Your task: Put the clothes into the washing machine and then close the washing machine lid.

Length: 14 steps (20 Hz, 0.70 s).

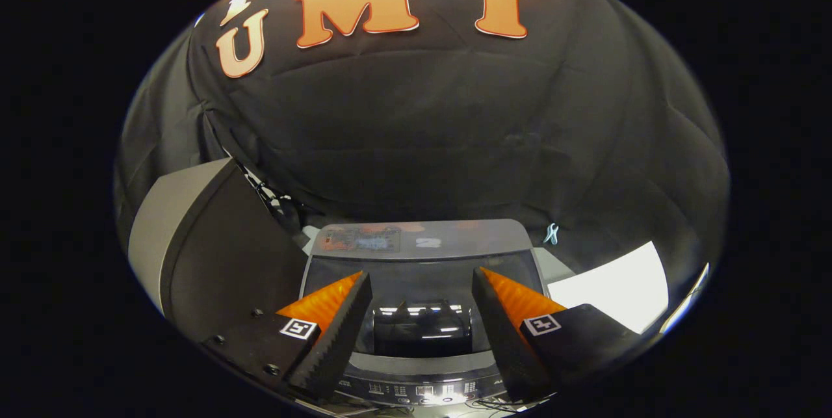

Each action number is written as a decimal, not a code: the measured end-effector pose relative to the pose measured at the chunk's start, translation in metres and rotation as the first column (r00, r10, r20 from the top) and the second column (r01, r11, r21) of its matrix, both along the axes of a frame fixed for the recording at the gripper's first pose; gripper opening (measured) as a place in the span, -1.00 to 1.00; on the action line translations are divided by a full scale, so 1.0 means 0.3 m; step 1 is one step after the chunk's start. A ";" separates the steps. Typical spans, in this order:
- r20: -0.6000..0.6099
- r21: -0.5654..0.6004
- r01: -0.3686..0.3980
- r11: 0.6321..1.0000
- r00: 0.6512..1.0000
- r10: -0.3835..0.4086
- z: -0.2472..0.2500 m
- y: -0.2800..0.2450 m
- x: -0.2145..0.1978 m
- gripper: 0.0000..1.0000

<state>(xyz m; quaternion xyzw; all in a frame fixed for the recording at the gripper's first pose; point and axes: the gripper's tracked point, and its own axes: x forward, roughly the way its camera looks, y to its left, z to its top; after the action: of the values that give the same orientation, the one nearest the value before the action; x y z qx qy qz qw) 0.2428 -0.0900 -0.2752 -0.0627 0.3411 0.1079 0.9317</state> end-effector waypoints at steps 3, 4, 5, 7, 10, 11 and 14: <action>0.022 0.027 0.013 1.000 1.000 -0.014 0.059 -0.016 0.024 0.99; 0.033 0.037 0.017 0.999 0.999 -0.018 0.085 -0.020 0.036 0.99; 0.047 0.048 0.021 0.999 0.999 -0.023 0.117 -0.025 0.044 0.99; 0.077 0.068 0.026 0.997 0.997 -0.031 0.179 -0.038 0.060 1.00; 0.132 0.093 0.034 0.995 0.990 -0.046 0.296 -0.060 0.076 0.99; 0.147 0.105 0.032 0.994 0.988 -0.048 0.335 -0.065 0.074 0.98; 0.220 0.130 0.024 0.991 0.974 -0.052 0.475 -0.072 0.070 0.96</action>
<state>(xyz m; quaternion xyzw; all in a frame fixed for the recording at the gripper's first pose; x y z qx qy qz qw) 0.2639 -0.1117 -0.1328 -0.0085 0.2280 0.1036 0.9681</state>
